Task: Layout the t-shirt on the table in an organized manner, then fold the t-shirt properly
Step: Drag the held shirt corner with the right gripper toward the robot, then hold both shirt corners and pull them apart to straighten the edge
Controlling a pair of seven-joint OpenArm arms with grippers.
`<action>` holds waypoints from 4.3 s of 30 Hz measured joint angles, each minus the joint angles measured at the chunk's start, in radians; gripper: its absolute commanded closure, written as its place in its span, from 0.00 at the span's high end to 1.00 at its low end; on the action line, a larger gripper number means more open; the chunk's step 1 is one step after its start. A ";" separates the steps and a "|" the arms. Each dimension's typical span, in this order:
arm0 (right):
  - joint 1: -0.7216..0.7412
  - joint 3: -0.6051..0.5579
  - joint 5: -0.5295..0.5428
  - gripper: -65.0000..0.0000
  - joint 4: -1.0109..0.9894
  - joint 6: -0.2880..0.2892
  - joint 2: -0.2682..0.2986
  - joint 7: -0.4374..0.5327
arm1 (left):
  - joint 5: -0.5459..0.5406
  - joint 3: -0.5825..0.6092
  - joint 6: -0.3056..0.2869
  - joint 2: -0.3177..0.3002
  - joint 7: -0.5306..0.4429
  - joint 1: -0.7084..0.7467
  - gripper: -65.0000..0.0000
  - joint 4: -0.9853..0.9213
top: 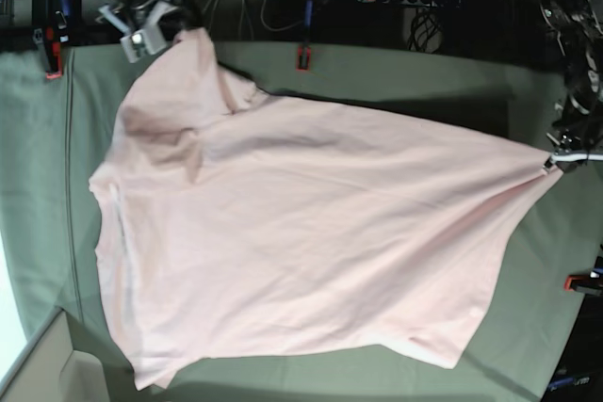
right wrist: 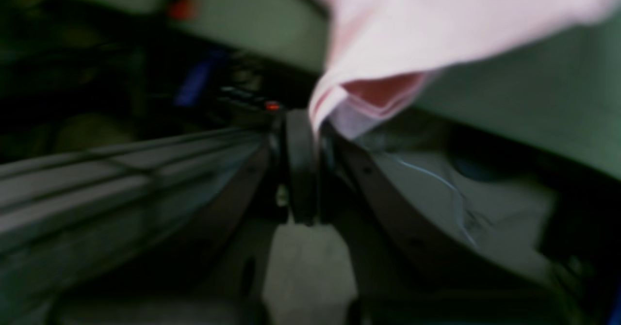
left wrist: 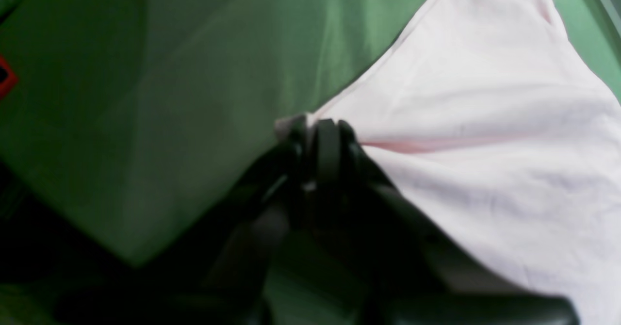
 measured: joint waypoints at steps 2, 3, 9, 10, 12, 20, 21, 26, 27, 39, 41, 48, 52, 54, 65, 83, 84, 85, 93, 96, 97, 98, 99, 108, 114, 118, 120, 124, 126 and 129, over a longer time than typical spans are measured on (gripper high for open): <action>-0.005 -0.047 0.001 0.00 0.000 0.000 0.010 -0.001 | 0.000 0.000 0.000 0.000 0.001 0.000 0.00 0.000; -0.005 -0.069 0.001 0.00 0.000 0.000 0.019 0.000 | 0.000 0.000 0.000 0.000 0.003 0.000 0.00 0.000; -0.005 -0.133 0.002 0.24 -0.003 0.000 0.052 0.004 | 0.000 0.000 0.000 0.001 0.000 0.013 0.00 0.000; -0.005 -0.133 0.001 0.30 -0.003 0.000 0.052 0.004 | 0.000 0.000 0.000 0.002 0.001 0.015 0.00 -0.001; -0.005 -0.131 0.001 0.41 -0.003 0.000 0.053 0.003 | 0.000 0.000 0.000 0.001 0.003 0.014 0.00 -0.003; -0.004 -0.029 0.010 0.59 -0.003 0.003 0.090 0.006 | 0.000 0.000 0.000 0.002 0.000 0.014 0.00 -0.003; 0.000 0.013 0.008 0.59 -0.003 0.000 0.091 0.005 | 0.000 0.000 0.000 0.001 0.000 0.014 0.00 -0.003; 0.062 0.210 0.006 0.59 -0.023 0.001 0.087 0.000 | -0.001 0.000 0.000 0.001 -0.001 0.020 0.00 -0.004; 0.086 0.248 0.009 0.59 -0.040 0.003 0.088 0.003 | -0.001 0.000 0.000 0.001 0.000 0.023 0.00 -0.004; 0.344 0.348 0.002 0.59 -0.358 0.001 0.088 0.006 | 0.000 0.000 0.000 0.003 -0.002 0.028 0.00 -0.067; 0.372 0.348 -0.002 0.59 -0.399 0.000 0.089 0.006 | 0.000 0.000 0.000 0.003 -0.001 0.027 0.00 -0.067; 0.468 0.353 -0.090 0.59 -0.537 0.010 0.124 0.046 | 0.000 0.002 0.000 0.003 -0.001 0.023 0.00 -0.067; 0.474 0.352 -0.117 0.59 -0.544 0.008 0.104 0.080 | 0.000 0.002 0.000 0.003 -0.001 0.022 0.00 -0.067; 0.468 0.352 -0.125 0.58 -0.528 0.005 0.082 0.085 | 0.000 0.002 0.000 0.003 0.000 0.023 0.00 -0.067; 0.446 0.351 -0.119 0.00 -0.505 0.000 0.035 0.066 | 0.000 0.002 0.000 0.003 0.000 0.022 0.00 -0.067; 0.399 0.515 -0.120 0.00 -0.510 0.018 0.094 0.042 | -0.003 0.001 0.000 0.044 0.003 0.135 0.00 -0.066; 0.396 0.515 -0.119 0.00 -0.510 0.018 0.093 0.049 | 0.001 0.000 0.000 0.044 0.004 0.142 0.00 -0.066; 0.391 0.515 -0.119 0.00 -0.510 0.018 0.093 0.053 | 0.000 0.000 0.000 0.045 0.003 0.145 0.00 -0.066; 0.381 0.515 -0.113 0.00 -0.509 0.018 0.094 0.056 | 0.001 0.000 0.000 0.056 0.000 0.182 0.00 -0.066; 0.381 0.515 -0.113 0.00 -0.509 0.018 0.094 0.056 | 0.000 0.000 0.000 0.055 -0.002 0.187 0.00 -0.067; 0.381 0.515 -0.112 0.00 -0.509 0.018 0.097 0.056 | 0.000 0.000 -0.001 0.055 -0.004 0.190 0.00 -0.067; 0.381 0.515 -0.112 0.00 -0.510 0.018 0.100 0.053 | -0.004 0.000 -0.001 0.056 -0.003 0.195 0.00 -0.067; 0.381 0.515 -0.112 0.00 -0.510 0.018 0.101 0.052 | -0.004 0.000 -0.001 0.056 -0.003 0.199 0.00 -0.067; 0.381 0.513 -0.116 0.00 -0.509 0.018 0.103 0.051 | 0.000 0.000 -0.001 0.070 -0.004 0.197 0.00 -0.108; 0.384 0.514 -0.116 0.00 -0.509 0.018 0.105 0.048 | 0.000 0.000 -0.001 0.070 -0.004 0.198 0.00 -0.104; 0.380 0.514 -0.150 0.00 -0.455 0.017 0.108 0.012 | -0.001 0.000 -0.001 0.071 -0.003 0.198 0.00 -0.103; 0.378 0.514 -0.149 0.00 -0.402 0.017 0.104 0.011 | -0.001 0.000 -0.001 0.079 -0.004 0.198 0.00 -0.102; 0.384 0.512 -0.148 0.00 -0.342 0.017 0.099 0.015 | 0.000 0.000 0.000 0.082 0.001 0.188 0.00 -0.090; 0.383 0.512 -0.149 0.00 -0.340 0.017 0.099 0.014 | -0.001 0.000 -0.001 0.083 -0.001 0.177 0.00 -0.087; 0.383 0.512 -0.150 0.00 -0.341 0.017 0.099 0.010 | -0.003 0.000 -0.001 0.083 0.001 0.182 0.00 -0.063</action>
